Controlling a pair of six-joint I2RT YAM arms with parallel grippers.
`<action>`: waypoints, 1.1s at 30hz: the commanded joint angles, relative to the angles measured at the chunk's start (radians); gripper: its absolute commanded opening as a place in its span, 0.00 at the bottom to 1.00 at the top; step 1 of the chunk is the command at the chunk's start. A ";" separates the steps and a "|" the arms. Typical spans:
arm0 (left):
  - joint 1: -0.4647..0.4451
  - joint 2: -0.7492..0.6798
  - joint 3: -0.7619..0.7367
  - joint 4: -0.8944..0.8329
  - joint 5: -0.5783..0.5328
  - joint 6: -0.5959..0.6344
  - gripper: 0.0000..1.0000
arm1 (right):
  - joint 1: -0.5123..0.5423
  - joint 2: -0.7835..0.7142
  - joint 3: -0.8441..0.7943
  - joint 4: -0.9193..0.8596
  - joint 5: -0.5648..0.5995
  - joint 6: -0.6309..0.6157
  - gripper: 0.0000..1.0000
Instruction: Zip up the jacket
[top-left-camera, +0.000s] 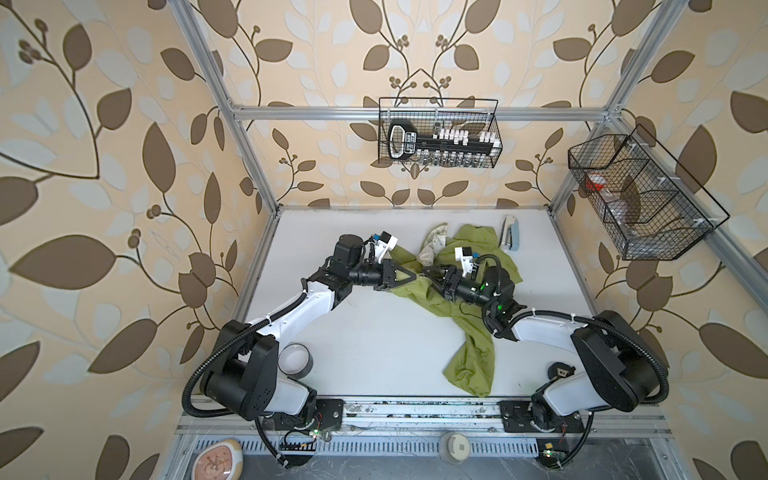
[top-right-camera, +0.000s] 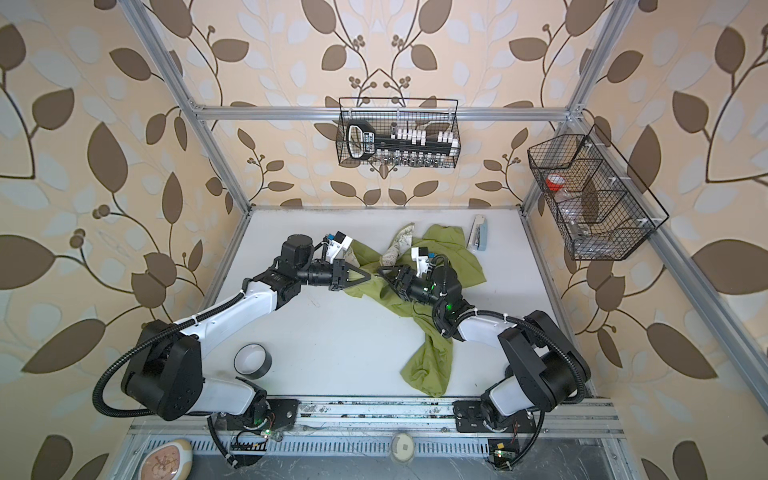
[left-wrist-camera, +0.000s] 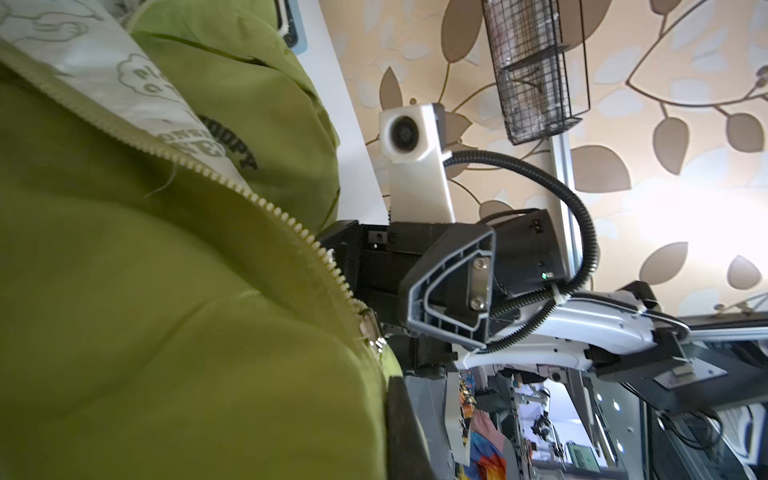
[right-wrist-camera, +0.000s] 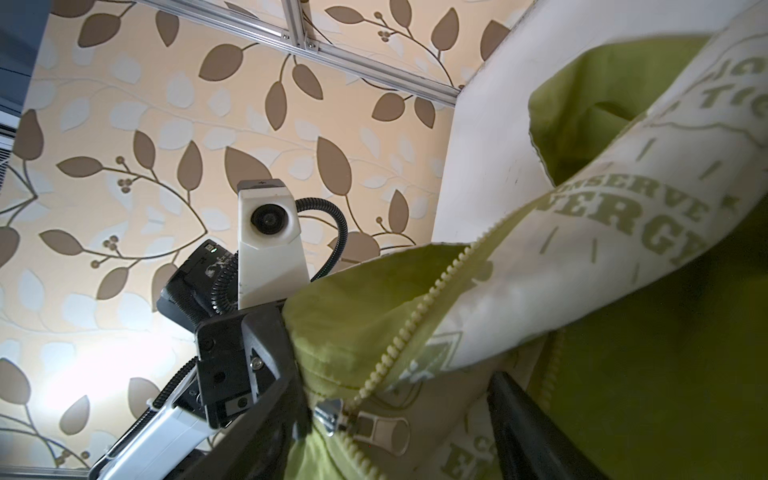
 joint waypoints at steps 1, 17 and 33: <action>-0.004 0.018 0.060 -0.015 0.108 0.037 0.00 | -0.004 0.032 -0.009 0.168 -0.056 0.108 0.74; 0.000 0.037 0.065 -0.196 0.064 0.163 0.00 | 0.040 0.184 -0.102 0.584 -0.051 0.378 0.64; 0.000 -0.049 0.062 -0.316 0.000 0.234 0.00 | 0.065 0.075 -0.169 0.534 -0.053 0.366 0.42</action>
